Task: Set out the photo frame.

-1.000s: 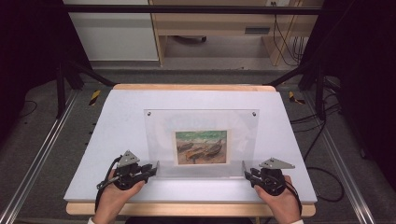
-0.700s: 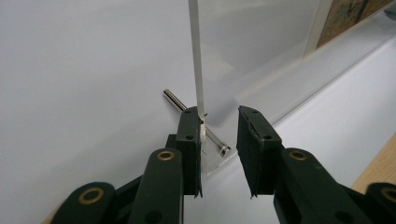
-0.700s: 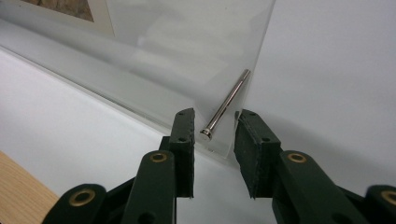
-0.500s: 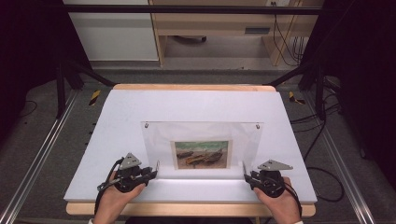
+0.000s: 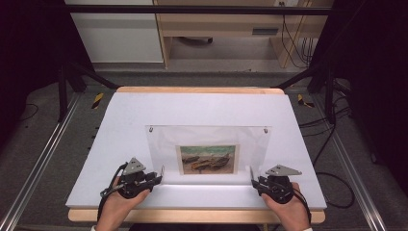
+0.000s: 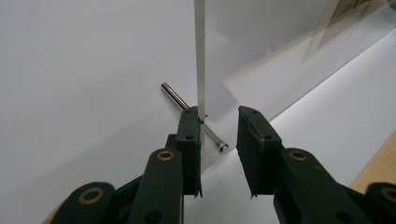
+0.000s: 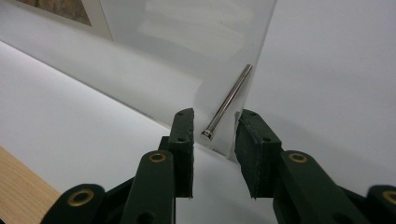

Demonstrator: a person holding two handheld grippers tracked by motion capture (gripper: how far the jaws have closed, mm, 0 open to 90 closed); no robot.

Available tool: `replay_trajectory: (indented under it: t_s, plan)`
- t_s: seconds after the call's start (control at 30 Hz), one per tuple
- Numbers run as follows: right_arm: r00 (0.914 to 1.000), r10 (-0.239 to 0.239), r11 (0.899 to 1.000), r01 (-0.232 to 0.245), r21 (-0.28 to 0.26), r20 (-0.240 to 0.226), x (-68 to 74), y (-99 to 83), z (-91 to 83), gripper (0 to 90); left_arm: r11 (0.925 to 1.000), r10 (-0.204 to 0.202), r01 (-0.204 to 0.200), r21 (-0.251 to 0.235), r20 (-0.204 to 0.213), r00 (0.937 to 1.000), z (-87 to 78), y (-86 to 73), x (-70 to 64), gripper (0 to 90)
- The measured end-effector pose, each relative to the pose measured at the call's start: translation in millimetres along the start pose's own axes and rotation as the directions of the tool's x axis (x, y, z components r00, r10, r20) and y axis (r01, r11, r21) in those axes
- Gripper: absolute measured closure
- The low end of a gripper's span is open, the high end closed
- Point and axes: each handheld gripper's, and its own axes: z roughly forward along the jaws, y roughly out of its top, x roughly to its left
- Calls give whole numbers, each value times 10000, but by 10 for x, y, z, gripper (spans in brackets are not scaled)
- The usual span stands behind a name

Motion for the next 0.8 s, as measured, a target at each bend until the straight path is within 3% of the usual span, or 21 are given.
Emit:
replay_trajectory:
  t_s: [0.8]
  plan:
    - [10000, 60, 10000, -61, -29, -23, 12, -3, 12, 659, 10000, 4, -4, -3, 120, 9999, 3, -3, 18, 694]
